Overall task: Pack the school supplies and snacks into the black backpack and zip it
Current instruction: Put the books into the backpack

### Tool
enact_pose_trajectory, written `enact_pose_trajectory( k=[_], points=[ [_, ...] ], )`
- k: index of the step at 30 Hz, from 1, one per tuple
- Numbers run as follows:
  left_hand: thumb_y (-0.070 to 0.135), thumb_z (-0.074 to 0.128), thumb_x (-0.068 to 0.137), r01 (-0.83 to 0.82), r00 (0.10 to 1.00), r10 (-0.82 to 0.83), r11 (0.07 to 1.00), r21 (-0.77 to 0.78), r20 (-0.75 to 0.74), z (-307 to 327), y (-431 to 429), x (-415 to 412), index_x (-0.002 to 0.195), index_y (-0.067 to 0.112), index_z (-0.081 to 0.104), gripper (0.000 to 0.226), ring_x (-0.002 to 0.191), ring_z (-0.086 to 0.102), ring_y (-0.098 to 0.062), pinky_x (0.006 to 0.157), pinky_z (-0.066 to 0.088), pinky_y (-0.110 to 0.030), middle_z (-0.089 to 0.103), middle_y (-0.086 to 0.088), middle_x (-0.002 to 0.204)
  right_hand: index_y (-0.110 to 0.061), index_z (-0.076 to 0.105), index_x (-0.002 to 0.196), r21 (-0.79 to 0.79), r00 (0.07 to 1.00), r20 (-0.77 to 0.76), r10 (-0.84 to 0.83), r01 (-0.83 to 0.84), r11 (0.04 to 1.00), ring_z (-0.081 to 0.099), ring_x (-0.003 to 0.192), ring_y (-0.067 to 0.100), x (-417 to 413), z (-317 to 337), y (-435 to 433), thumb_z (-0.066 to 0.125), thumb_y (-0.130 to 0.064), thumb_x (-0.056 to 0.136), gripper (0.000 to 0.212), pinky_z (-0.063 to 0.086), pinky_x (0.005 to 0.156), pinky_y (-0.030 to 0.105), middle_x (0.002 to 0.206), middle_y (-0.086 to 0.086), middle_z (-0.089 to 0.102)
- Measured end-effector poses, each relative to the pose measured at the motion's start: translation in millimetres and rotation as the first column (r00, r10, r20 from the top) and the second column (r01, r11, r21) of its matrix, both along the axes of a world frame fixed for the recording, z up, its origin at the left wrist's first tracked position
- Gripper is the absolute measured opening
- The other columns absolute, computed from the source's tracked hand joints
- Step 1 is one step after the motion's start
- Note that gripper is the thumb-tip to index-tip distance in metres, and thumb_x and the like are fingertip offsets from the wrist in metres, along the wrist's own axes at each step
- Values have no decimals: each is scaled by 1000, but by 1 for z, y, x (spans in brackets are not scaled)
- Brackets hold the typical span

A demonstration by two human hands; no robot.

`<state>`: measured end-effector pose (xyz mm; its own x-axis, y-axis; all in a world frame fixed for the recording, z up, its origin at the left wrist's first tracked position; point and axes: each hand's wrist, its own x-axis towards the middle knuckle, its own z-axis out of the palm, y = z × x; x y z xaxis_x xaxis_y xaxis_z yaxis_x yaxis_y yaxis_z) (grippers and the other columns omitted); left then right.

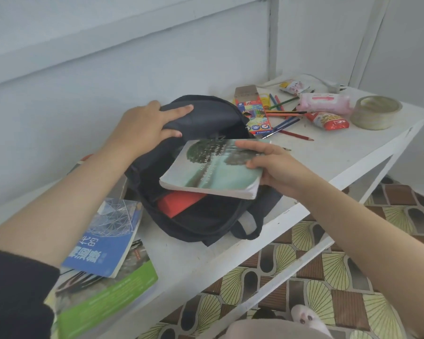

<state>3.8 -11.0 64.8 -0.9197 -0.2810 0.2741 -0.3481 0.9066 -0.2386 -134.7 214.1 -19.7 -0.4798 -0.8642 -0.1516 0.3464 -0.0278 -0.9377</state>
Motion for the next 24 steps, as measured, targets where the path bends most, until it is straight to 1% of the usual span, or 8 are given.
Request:
enact_pose_trajectory(
  k=[7,9,12,16,17,19,21,24],
  points=[
    [39,52,91,26,995,-32,997,-67,-95,2,0,5,140,38,36,51,59,36,-26,55,29,-33,33,-9,79,-11,38,139,-93,961,276,-18,45,995,59,109,30,18,-10,-59,41,15,87,58,52,89,41,126,19,54],
    [39,52,91,28,995,-34,997,-68,-98,3,-1,6,140,38,36,51,58,38,-27,55,32,-33,33,-10,78,-16,31,144,-52,982,185,46,-36,998,60,107,28,17,-10,-71,44,17,86,68,51,90,35,120,18,55],
    [39,50,92,16,996,-21,998,-59,-89,3,-1,6,141,39,34,51,60,38,-27,56,31,-33,33,-9,79,-15,29,145,70,997,-7,75,-74,995,60,110,26,16,-9,-83,55,10,87,68,53,88,32,132,17,50],
    [40,50,92,10,996,-15,999,-54,-86,2,-2,5,141,38,33,53,60,36,-26,56,27,-33,32,-9,79,-14,46,135,253,952,-303,-34,115,961,67,69,15,19,-1,-96,70,-19,84,56,58,56,25,114,9,61],
    [40,50,92,5,996,-9,999,-48,-87,2,-4,5,141,38,32,53,60,36,-26,56,27,-33,33,-9,79,-15,50,132,312,868,-497,10,169,935,67,64,15,20,1,-96,71,-25,83,54,56,52,24,105,4,63],
    [40,50,92,0,996,-4,999,-39,-88,3,-7,5,141,39,32,53,61,36,-26,57,27,-32,33,-9,79,-15,57,122,382,493,-849,189,326,865,66,85,21,25,5,-91,68,-29,83,43,53,63,26,103,3,64],
    [39,51,92,-3,997,1,1000,-30,-82,4,-9,5,141,41,31,52,62,36,-26,58,26,-32,34,-9,80,-12,59,116,318,133,-948,290,463,827,58,103,27,35,6,-84,60,-27,88,32,43,72,29,111,8,62],
    [39,51,92,2,996,-4,1000,-25,-89,3,-11,4,140,41,32,52,62,37,-26,58,26,-32,35,-9,79,-18,43,137,285,-94,-941,324,295,912,42,125,31,46,-6,-79,45,-41,94,49,35,98,39,136,14,46]
  ],
)
